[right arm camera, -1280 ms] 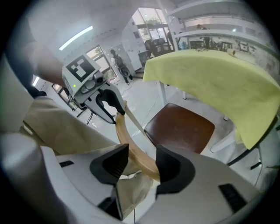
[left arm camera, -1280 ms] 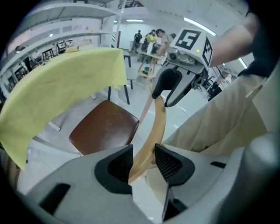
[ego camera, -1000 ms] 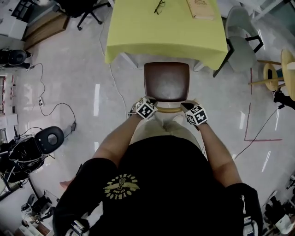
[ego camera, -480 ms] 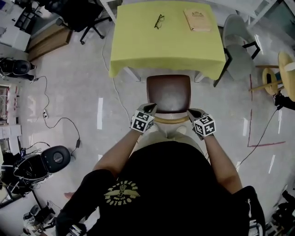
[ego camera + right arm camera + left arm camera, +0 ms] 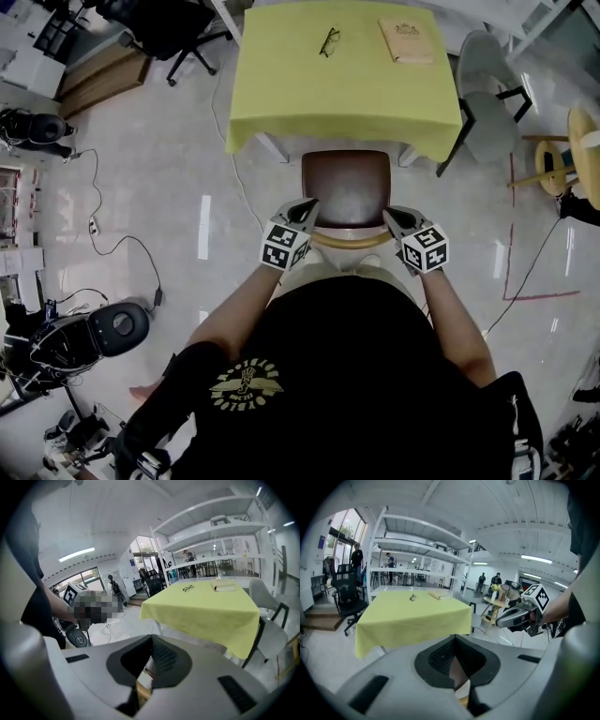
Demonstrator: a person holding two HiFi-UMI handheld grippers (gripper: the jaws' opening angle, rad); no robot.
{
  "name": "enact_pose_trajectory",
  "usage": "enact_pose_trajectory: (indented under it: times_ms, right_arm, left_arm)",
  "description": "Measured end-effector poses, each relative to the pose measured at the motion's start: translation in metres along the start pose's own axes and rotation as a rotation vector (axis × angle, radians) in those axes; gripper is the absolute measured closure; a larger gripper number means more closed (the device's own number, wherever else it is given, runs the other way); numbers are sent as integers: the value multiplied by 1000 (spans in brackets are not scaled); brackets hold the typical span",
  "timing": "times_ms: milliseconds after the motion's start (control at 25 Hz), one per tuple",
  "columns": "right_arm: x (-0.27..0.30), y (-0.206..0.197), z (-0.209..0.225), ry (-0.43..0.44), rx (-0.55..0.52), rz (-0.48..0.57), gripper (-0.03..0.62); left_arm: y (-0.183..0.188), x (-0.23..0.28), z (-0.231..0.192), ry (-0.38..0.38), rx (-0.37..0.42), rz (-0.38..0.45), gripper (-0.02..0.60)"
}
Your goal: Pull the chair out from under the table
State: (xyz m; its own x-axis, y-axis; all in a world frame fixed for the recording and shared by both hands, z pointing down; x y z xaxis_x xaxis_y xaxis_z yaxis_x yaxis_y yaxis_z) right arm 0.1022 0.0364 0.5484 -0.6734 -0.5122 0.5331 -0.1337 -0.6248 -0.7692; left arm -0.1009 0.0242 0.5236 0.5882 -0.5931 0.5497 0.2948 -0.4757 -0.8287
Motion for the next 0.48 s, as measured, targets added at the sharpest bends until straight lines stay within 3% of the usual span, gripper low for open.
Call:
enact_pose_trajectory:
  times_ms: [480]
  right_arm:
    - [-21, 75, 5, 2, -41, 148, 583]
  left_arm:
    - [88, -22, -11, 43, 8, 212, 572]
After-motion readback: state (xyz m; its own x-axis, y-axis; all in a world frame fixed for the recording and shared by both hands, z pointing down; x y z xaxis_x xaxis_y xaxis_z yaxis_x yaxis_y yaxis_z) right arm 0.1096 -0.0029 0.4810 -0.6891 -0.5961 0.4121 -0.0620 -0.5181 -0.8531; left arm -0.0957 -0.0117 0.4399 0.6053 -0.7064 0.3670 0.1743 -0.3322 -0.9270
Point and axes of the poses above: the fingertips, and each gripper's own axes: x forward along the fingers, z to its right, y out of its top, the point moved 3 cm from there along -x, backward along the fingers, and after that the axes turned 4 degrees about x, right-handed, at the moved point
